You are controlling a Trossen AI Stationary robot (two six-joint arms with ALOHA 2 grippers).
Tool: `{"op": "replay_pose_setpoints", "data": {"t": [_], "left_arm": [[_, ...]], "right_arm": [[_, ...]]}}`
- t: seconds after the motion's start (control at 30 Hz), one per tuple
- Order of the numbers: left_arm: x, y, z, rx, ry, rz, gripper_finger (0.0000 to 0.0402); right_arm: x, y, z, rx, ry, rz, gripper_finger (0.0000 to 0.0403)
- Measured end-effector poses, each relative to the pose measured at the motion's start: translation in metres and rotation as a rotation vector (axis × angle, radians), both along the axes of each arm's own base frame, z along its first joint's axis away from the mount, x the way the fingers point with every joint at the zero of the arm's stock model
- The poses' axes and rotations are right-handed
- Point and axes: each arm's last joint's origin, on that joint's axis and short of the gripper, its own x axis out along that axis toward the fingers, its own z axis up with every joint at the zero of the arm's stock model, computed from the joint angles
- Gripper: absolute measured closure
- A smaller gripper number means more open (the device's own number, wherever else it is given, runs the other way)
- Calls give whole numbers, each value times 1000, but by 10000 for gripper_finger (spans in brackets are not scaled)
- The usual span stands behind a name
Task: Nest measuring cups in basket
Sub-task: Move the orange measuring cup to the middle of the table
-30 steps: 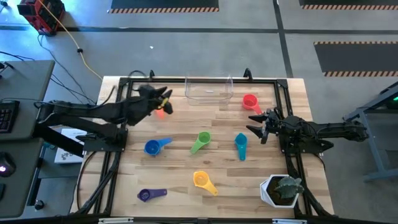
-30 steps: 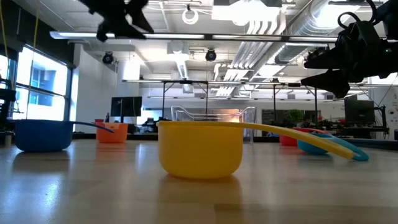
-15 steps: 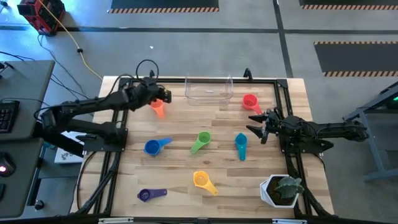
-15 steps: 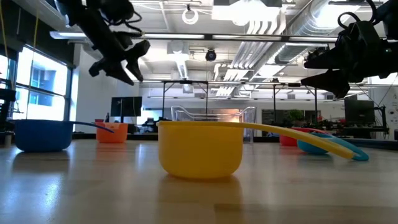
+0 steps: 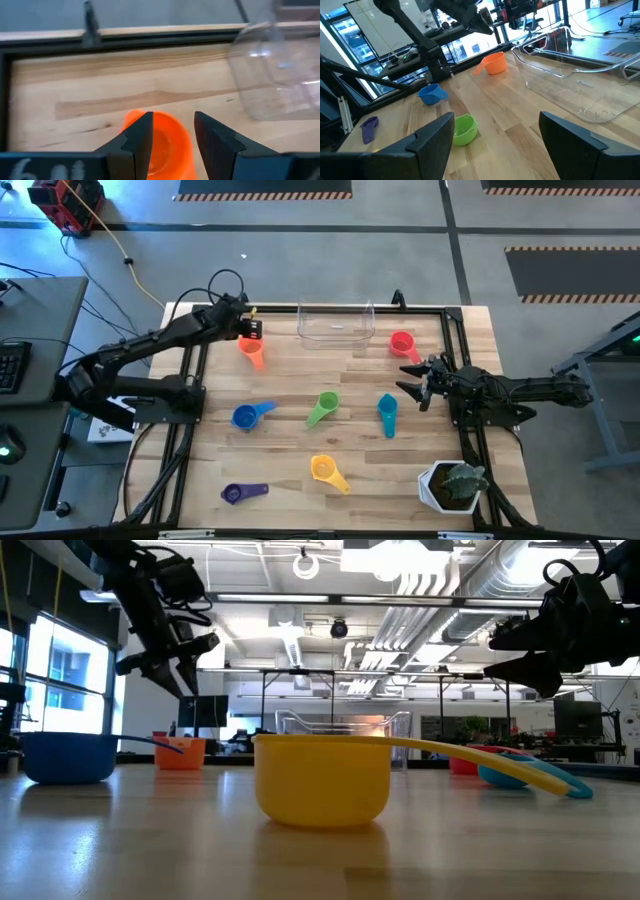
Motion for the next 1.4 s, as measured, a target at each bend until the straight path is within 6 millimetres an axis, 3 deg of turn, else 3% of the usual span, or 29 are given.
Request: {"op": "replay_pose_setpoints", "data": {"t": [0.33, 0.73, 1.1, 1.23, 1.4], "left_arm": [[-14, 8, -11, -93, 90, 39, 268], [-2, 22, -47, -248, 203, 12, 268], [3, 28, -63, -263, 270, 22, 269], [5, 30, -65, -251, 283, -9, 288], [5, 30, -65, -241, 289, -11, 338]], "right_arm": [[0, 0, 0, 0, 0, 0, 121], [0, 0, 0, 0, 0, 0, 121], [0, 0, 0, 0, 0, 0, 121], [0, 0, 0, 0, 0, 0, 121], [0, 0, 0, 0, 0, 0, 121]]}}
